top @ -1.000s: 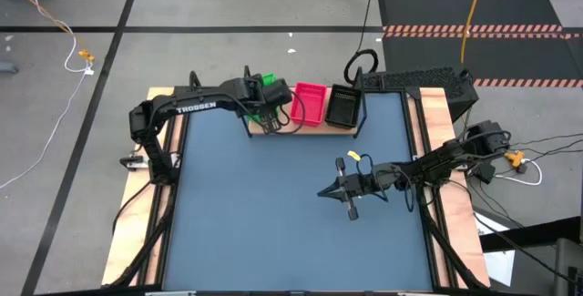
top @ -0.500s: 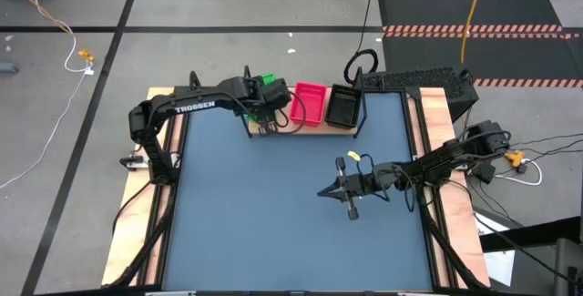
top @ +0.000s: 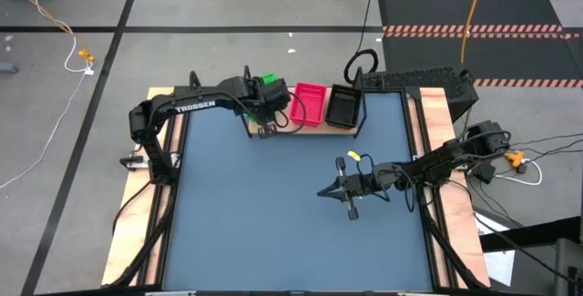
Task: Stack baskets on shelf by color
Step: Stack the green bin on the green bins on the shelf, then return to Home Position
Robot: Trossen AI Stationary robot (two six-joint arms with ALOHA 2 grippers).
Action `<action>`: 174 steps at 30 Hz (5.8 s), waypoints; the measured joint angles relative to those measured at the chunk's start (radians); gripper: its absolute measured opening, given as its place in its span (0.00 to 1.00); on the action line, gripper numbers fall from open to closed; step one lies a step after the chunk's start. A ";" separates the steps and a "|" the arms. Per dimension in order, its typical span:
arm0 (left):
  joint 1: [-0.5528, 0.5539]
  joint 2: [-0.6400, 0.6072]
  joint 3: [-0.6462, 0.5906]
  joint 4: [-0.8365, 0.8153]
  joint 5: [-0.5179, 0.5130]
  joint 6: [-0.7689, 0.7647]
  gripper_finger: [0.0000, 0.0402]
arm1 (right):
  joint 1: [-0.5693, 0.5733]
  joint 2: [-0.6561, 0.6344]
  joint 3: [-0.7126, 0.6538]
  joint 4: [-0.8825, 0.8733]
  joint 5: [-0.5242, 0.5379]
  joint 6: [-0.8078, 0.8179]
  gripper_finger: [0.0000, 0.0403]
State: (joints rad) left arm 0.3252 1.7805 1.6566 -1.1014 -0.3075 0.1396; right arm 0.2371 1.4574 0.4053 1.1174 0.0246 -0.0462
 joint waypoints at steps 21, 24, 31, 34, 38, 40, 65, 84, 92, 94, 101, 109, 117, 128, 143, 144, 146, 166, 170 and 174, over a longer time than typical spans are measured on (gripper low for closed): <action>0.084 0.000 -0.144 0.006 -0.007 0.097 0.56 | 0.029 0.000 0.000 0.000 0.003 -0.080 0.00; 0.091 0.000 -0.144 0.047 -0.036 0.116 0.53 | 0.027 0.000 0.000 -0.001 0.004 -0.080 0.00; 0.095 -0.017 -0.142 0.073 0.004 0.157 0.21 | 0.025 0.000 0.000 -0.022 0.031 -0.072 0.00; 0.096 -0.016 -0.143 0.055 0.018 0.154 0.05 | 0.025 0.000 0.000 -0.054 0.082 -0.071 0.00; 0.084 -0.017 -0.141 0.052 0.019 0.147 0.05 | 0.023 0.000 0.000 -0.075 0.112 -0.071 0.00; 0.074 -0.016 -0.119 0.030 0.019 0.151 0.04 | 0.018 0.000 0.000 -0.076 0.112 -0.071 0.00; 0.012 0.115 0.004 -0.188 -0.188 0.072 0.03 | -0.003 0.000 0.000 -0.060 0.188 -0.037 0.00; -0.047 0.165 0.004 -0.017 -0.185 0.134 0.35 | -0.003 0.000 0.000 -0.076 0.185 -0.038 0.00; -0.064 0.127 0.056 -0.105 -0.277 0.132 0.47 | -0.003 0.000 0.000 -0.136 0.185 -0.134 0.00; -0.077 0.098 0.080 -0.115 -0.277 0.071 0.48 | -0.003 0.000 0.000 -0.151 0.185 -0.165 0.00; -0.133 -0.117 -0.045 0.101 -0.078 -0.033 0.39 | 0.005 -0.041 0.000 -0.113 0.181 -0.153 0.00; -0.216 -0.498 -0.449 0.618 0.071 -0.045 0.26 | 0.036 -0.306 -0.006 -0.231 0.043 -0.109 0.00; -0.336 -0.808 -0.957 1.213 0.101 -0.075 0.24 | 0.019 -0.715 -0.005 -0.629 0.054 -0.122 0.00; -0.363 -1.010 -1.342 1.555 0.098 -0.124 0.24 | 0.012 -0.892 -0.086 -0.772 0.053 -0.033 0.00; -0.331 -1.077 -1.646 1.962 0.060 -0.119 0.24 | 0.011 -0.911 -0.373 -0.274 0.053 -0.023 0.00; -0.331 -1.076 -1.647 1.950 0.061 -0.118 0.24 | 0.011 -0.914 -0.374 -0.277 0.053 -0.024 0.00; -0.331 -1.076 -1.647 1.936 0.061 -0.118 0.24 | 0.011 -0.919 -0.374 -0.283 0.053 -0.025 0.00; -0.331 -1.485 -1.647 1.530 0.002 -0.101 0.24 | 0.011 -0.927 -0.378 -0.421 0.082 -0.081 0.00; -0.331 -1.586 -1.647 1.444 0.001 -0.102 0.24 | 0.011 -0.927 -0.378 -0.424 0.145 -0.080 0.00; -0.331 -1.674 -1.646 1.325 -0.001 -0.123 0.24 | 0.011 -0.927 -0.378 -0.424 0.158 -0.082 0.00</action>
State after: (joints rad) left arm -0.0059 0.1062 0.0109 0.2238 -0.3086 0.0167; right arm 0.2478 0.5301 0.0269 0.6938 0.1825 -0.1280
